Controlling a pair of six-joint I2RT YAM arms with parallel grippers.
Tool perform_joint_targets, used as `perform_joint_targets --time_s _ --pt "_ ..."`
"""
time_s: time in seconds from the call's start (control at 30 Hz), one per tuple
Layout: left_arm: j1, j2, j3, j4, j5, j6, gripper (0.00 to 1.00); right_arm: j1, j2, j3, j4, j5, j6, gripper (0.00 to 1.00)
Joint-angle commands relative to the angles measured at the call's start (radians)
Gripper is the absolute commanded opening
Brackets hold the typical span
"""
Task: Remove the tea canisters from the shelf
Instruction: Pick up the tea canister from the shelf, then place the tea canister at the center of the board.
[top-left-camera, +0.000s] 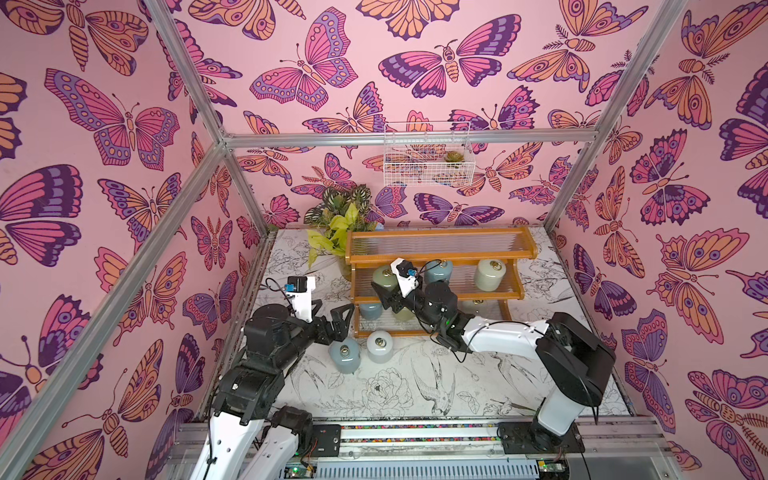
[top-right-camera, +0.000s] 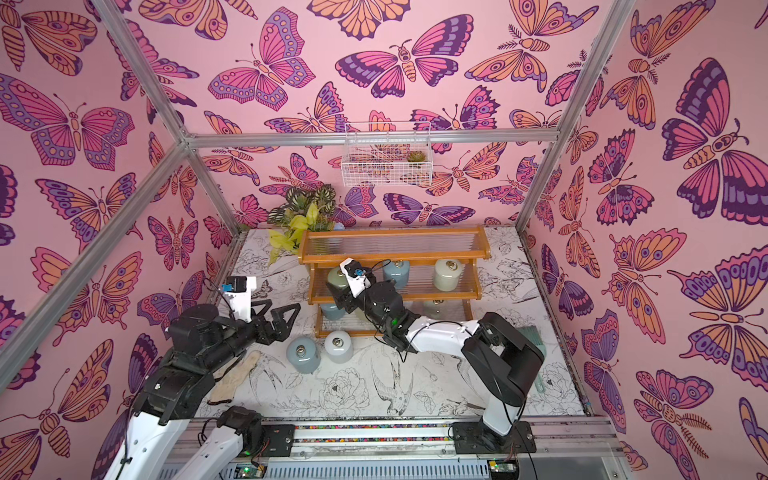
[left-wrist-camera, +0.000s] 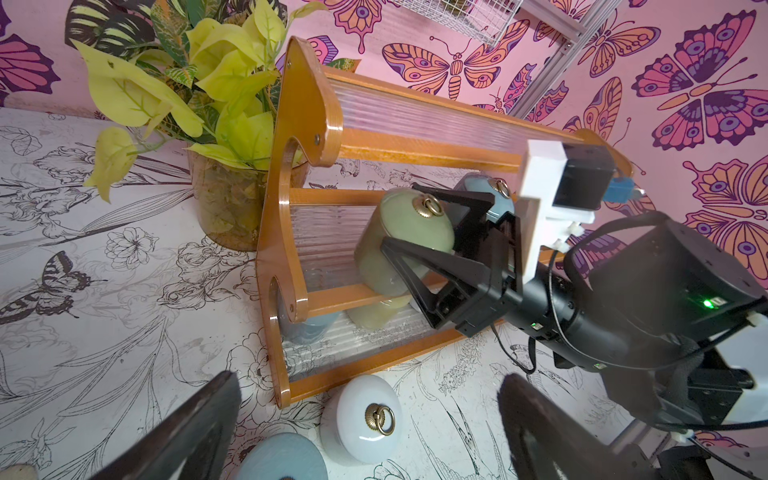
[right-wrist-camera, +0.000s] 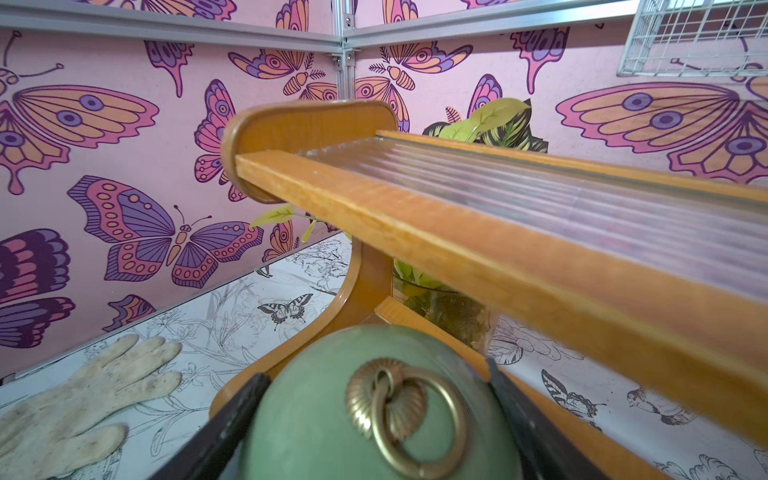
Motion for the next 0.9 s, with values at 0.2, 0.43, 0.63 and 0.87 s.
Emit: perform_joint_targets --time_s 0.2,0.43,0.63,0.87 --pt "-0.004 0.009 0.009 0.015 0.019 0.011 1.00 0.014 -0.180 -0.165 0.095 -0.085 -0.016 0.60" --pt "-0.004 0.012 0.019 0.014 0.009 0.015 1.00 0.039 -0.282 -0.298 0.046 -0.100 -0.014 0.60" --pt "-0.004 0.020 0.021 0.015 0.007 0.010 1.00 0.069 -0.303 -0.385 0.048 -0.089 0.002 0.61" --pt "-0.004 0.036 0.018 0.014 0.002 0.005 1.00 0.080 -0.237 -0.461 0.163 -0.060 0.021 0.62"
